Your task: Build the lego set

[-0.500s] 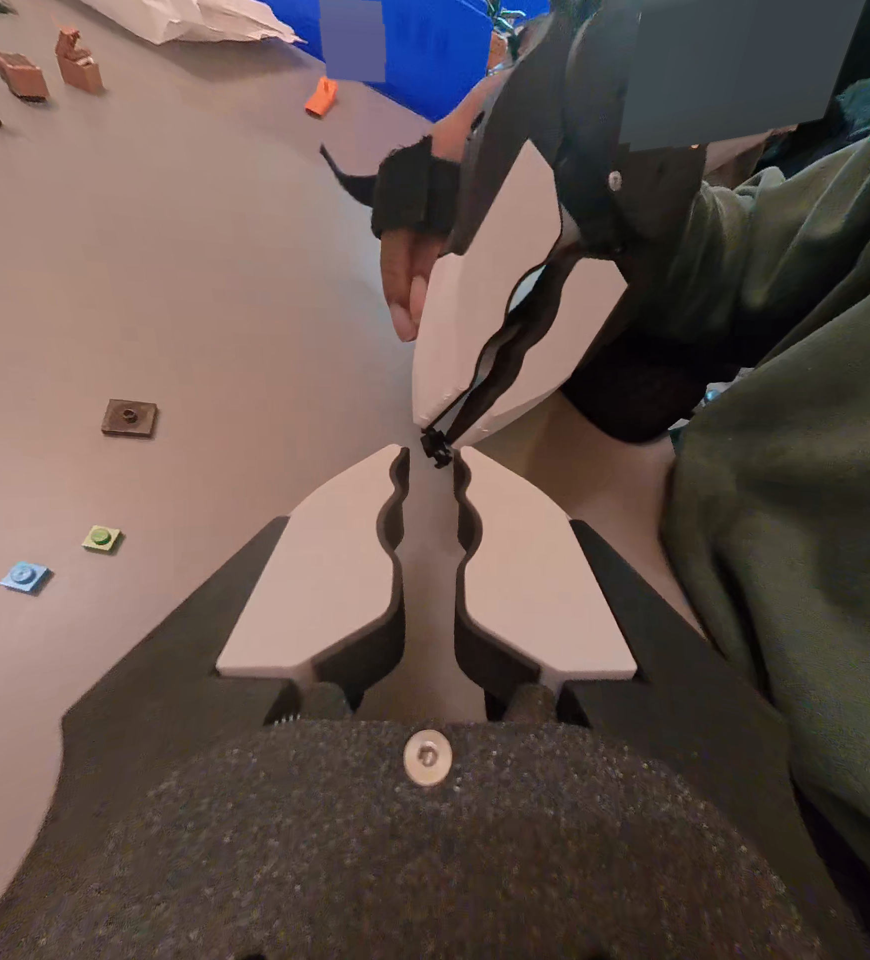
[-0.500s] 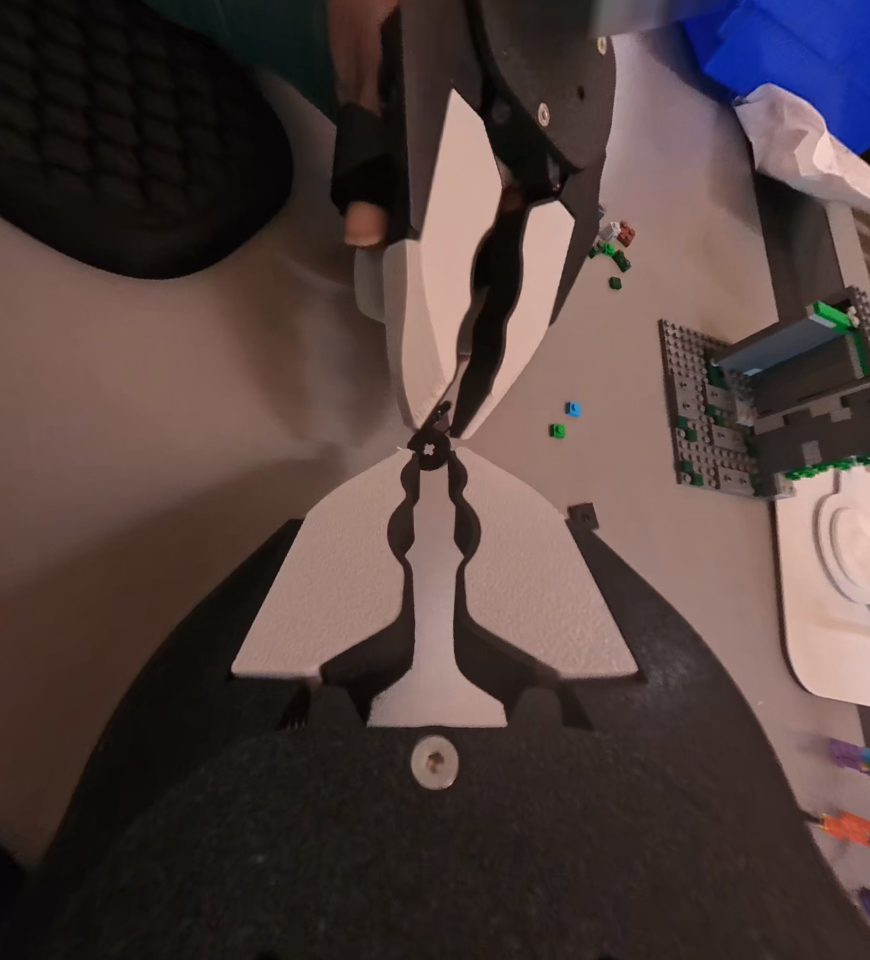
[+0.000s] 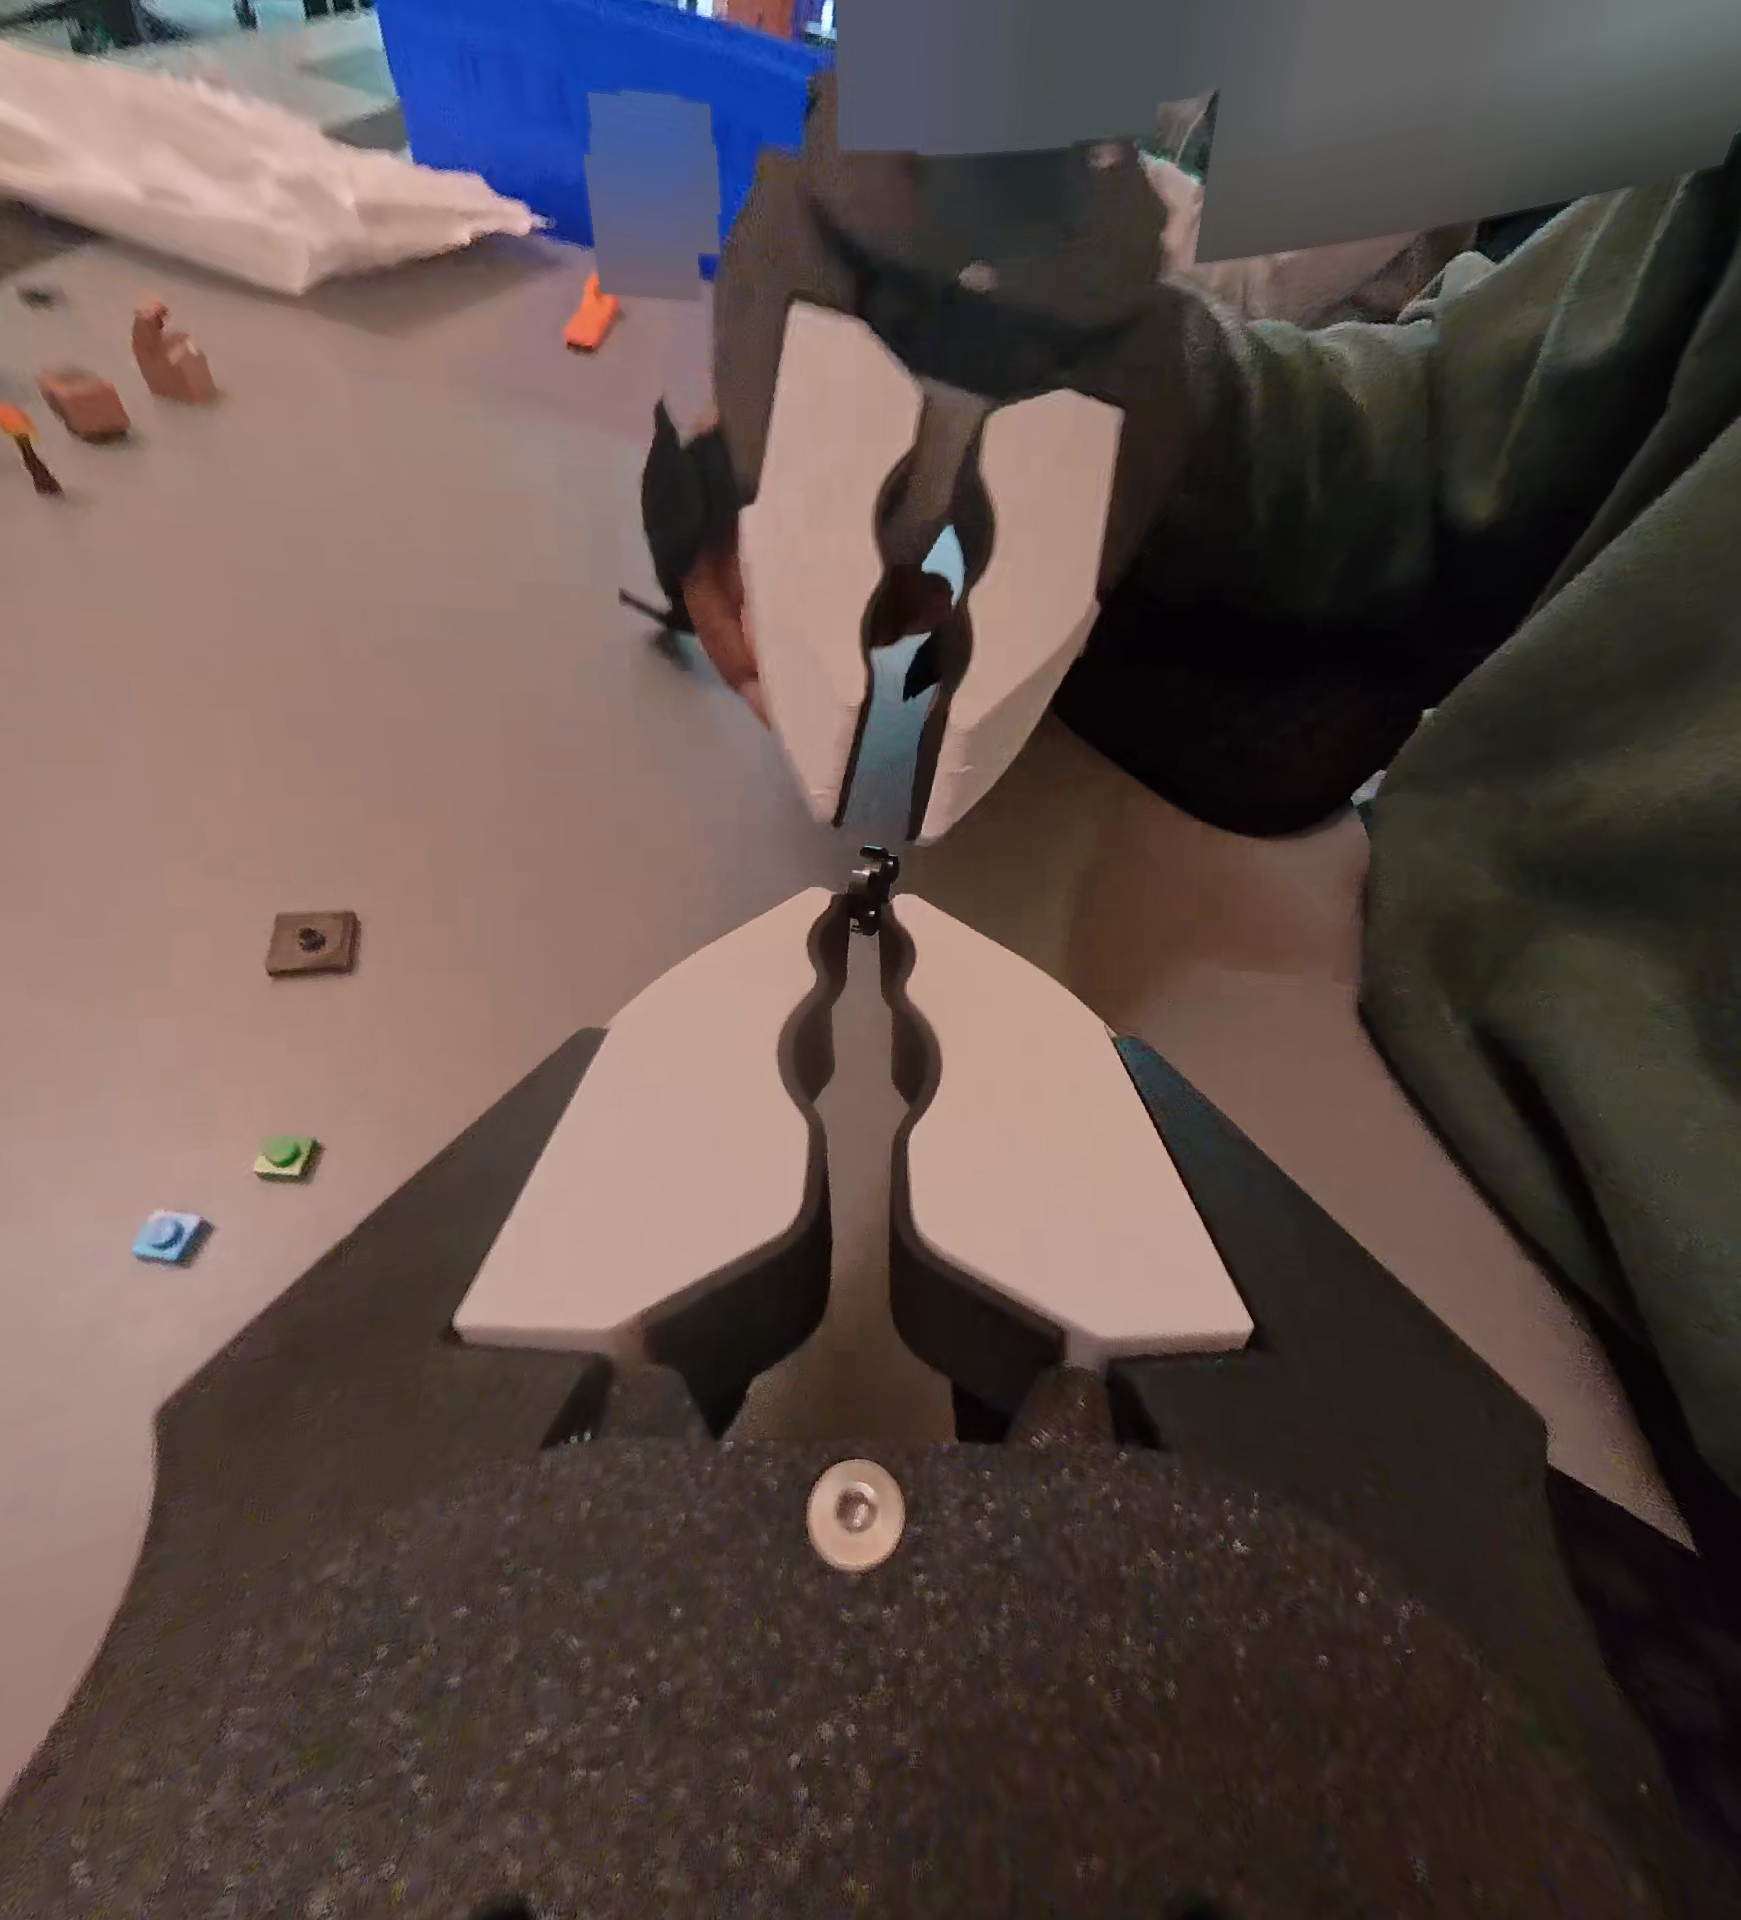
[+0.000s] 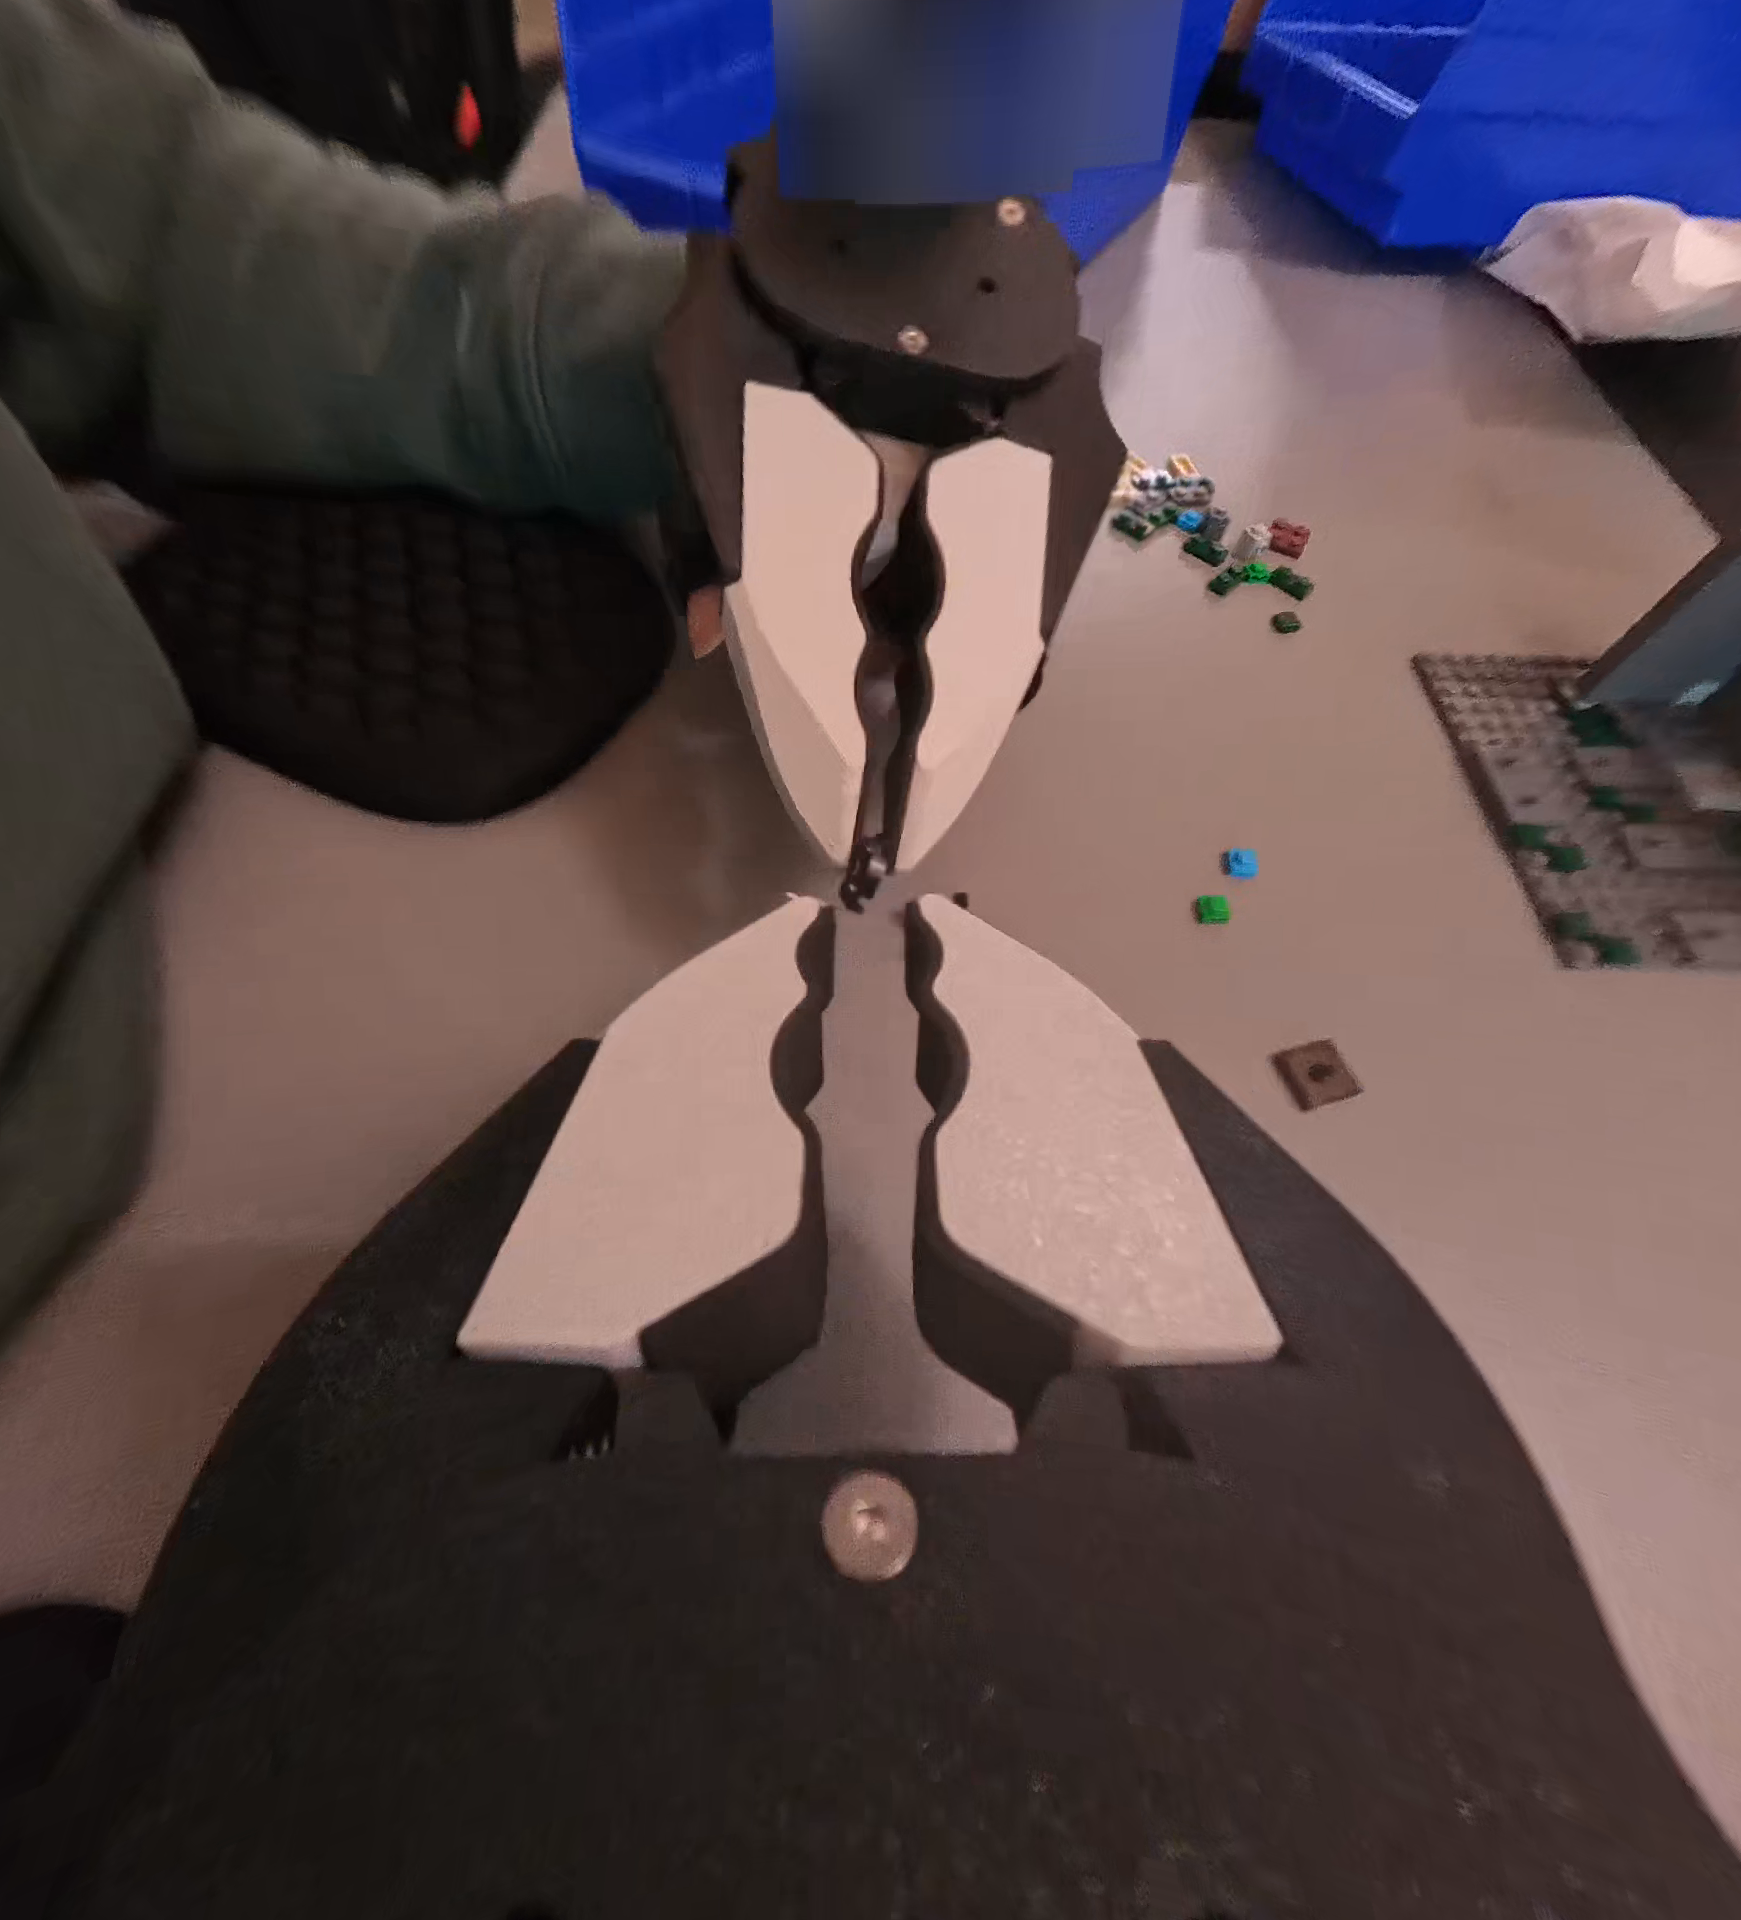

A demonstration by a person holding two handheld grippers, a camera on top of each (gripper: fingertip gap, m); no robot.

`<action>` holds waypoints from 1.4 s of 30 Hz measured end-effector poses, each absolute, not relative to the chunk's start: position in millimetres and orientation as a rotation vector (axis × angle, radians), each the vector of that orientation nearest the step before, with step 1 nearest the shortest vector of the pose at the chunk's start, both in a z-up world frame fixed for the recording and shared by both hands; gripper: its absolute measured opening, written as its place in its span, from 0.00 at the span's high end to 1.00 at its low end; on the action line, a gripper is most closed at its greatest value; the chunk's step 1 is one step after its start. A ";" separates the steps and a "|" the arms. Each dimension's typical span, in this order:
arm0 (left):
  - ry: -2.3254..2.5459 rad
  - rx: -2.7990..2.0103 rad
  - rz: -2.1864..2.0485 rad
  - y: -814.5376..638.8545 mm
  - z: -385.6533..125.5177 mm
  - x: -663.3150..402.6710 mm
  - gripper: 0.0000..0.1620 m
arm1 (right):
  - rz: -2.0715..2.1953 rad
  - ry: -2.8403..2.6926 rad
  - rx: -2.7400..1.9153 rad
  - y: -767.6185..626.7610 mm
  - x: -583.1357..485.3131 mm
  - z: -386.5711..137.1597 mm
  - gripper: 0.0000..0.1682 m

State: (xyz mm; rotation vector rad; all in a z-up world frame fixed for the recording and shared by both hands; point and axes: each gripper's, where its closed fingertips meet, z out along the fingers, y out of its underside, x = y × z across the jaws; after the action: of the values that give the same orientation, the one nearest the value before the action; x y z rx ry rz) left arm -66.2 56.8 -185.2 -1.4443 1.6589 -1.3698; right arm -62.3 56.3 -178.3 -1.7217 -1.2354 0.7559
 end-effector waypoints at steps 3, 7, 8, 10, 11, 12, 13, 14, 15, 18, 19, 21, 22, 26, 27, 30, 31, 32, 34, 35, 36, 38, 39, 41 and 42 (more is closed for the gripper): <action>1.663 -1.396 -1.359 55.5 -180.2 -67.5 0.97 | 0.886 -1.156 -1.710 53.1 -67.5 -175.0 0.92; 1.672 -1.387 -1.369 54.0 -179.6 -67.8 0.97 | 0.886 -1.149 -1.709 53.9 -76.0 -178.6 0.94; 1.673 -1.386 -1.369 53.6 -179.7 -68.1 0.97 | 0.882 -1.140 -1.709 55.3 -75.8 -178.8 0.96; 1.664 -1.391 -1.368 54.7 -178.9 -67.8 0.97 | 0.910 -1.114 -1.717 56.4 -75.0 -178.3 0.97; 1.662 -1.398 -1.363 55.5 -179.4 -67.5 0.97 | 0.929 -1.096 -1.732 57.3 -74.5 -178.7 0.97; 1.657 -1.405 -1.353 57.0 -180.0 -67.0 0.97 | 0.953 -1.071 -1.750 58.7 -74.1 -179.2 0.97; 1.653 -1.410 -1.350 58.0 -180.3 -67.1 0.96 | 0.988 -1.039 -1.770 59.9 -73.8 -179.4 0.97; 1.646 -1.418 -1.341 59.8 -180.4 -67.4 0.96 | 1.027 -0.998 -1.794 61.6 -73.0 -179.5 0.97; 1.637 -1.425 -1.319 63.1 -180.6 -68.0 0.95 | 1.066 -0.950 -1.816 63.9 -71.7 -179.1 0.97; 1.627 -1.448 -1.173 78.9 -184.9 -72.3 0.91 | 1.194 -0.783 -1.857 71.5 -65.2 -174.0 0.97; 1.637 -1.455 -1.105 84.2 -188.3 -74.1 0.90 | 1.231 -0.727 -1.866 74.1 -62.4 -172.2 0.97; 1.686 -1.476 -0.954 93.2 -200.5 -78.3 0.88 | 1.285 -0.624 -1.887 78.4 -56.4 -170.6 0.97; 1.716 -1.485 -0.909 94.2 -206.5 -80.1 0.87 | 1.296 -0.584 -1.904 79.8 -53.4 -171.8 0.97; 1.826 -1.534 -0.877 86.0 -227.4 -82.6 0.82 | 1.245 -0.504 -1.972 81.0 -40.6 -181.9 0.97; 1.852 -1.545 -0.850 85.9 -233.3 -83.3 0.82 | 1.231 -0.493 -1.990 80.4 -37.8 -184.1 0.97; 1.898 -1.569 -0.790 86.3 -245.9 -84.3 0.82 | 1.196 -0.484 -2.023 78.6 -32.8 -188.4 0.97; 1.908 -1.574 -0.773 86.7 -248.5 -84.4 0.83 | 1.189 -0.486 -2.031 78.2 -32.4 -189.2 0.97; 1.909 -1.571 -0.769 86.6 -248.9 -83.6 0.84 | 1.185 -0.488 -2.036 78.0 -32.3 -189.9 0.97; 1.915 -1.562 -0.750 86.9 -249.3 -82.9 0.90 | 1.185 -0.490 -2.046 77.9 -32.8 -191.4 0.97; 1.914 -1.555 -0.737 87.6 -249.2 -82.3 0.90 | 1.187 -0.491 -2.049 77.9 -33.2 -192.3 0.97; 1.911 -1.550 -0.728 88.4 -249.0 -81.8 0.90 | 1.190 -0.489 -2.053 77.7 -33.7 -193.4 0.97; 1.894 -1.527 -0.726 89.9 -246.7 -80.2 0.90 | 1.193 -0.486 -2.064 77.3 -34.9 -195.8 0.97; 1.877 -1.504 -0.736 90.1 -242.9 -78.5 0.90 | 1.193 -0.484 -2.066 77.3 -35.9 -196.4 0.97; 1.830 -1.440 -0.752 90.3 -230.3 -74.4 0.90 | 1.187 -0.479 -2.073 77.8 -37.7 -198.0 0.97; 1.801 -1.401 -0.760 89.7 -221.9 -71.9 0.90 | 1.182 -0.474 -2.077 78.3 -38.6 -199.1 0.97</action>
State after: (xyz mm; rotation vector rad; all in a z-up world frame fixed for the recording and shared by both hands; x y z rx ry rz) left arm -71.9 89.7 -221.9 -1.4007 1.8013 -0.7598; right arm -38.6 78.3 -199.1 -2.0775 -0.4744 1.1822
